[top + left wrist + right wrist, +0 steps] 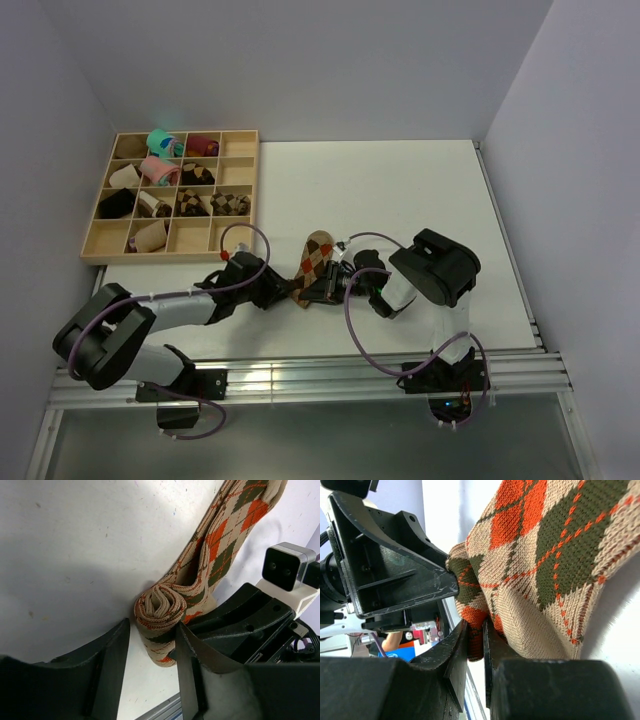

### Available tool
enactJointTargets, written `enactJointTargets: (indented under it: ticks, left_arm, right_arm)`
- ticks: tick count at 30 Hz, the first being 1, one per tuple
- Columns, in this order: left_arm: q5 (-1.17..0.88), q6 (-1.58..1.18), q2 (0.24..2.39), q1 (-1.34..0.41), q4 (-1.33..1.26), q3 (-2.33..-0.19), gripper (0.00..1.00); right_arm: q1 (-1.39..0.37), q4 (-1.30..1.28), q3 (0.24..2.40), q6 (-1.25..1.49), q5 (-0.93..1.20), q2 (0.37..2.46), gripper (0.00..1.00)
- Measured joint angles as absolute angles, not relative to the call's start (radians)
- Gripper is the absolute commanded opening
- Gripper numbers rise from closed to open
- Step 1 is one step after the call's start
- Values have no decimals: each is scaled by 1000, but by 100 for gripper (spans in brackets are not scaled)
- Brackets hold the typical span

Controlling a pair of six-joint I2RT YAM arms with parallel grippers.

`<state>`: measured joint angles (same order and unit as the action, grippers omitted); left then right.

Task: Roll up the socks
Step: Roll the sock at the center of the board.

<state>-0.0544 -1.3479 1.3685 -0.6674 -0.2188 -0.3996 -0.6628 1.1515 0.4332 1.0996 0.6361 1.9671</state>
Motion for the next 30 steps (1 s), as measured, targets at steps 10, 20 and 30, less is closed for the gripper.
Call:
enactJointTargets:
  ticks: [10, 20, 30]
  left_arm:
    - [-59, -1322, 1468, -667, -184, -499, 7]
    - [-39, -1191, 1561, -673, 86, -732, 1]
    - [4, -1007, 1707, -671, 381, -1011, 1]
  right_arm:
    - [-662, 992, 467, 1045, 621, 1899, 22]
    - [-685, 493, 526, 788, 395, 1610, 47]
    - [-931, 234, 646, 474, -84, 1411, 48]
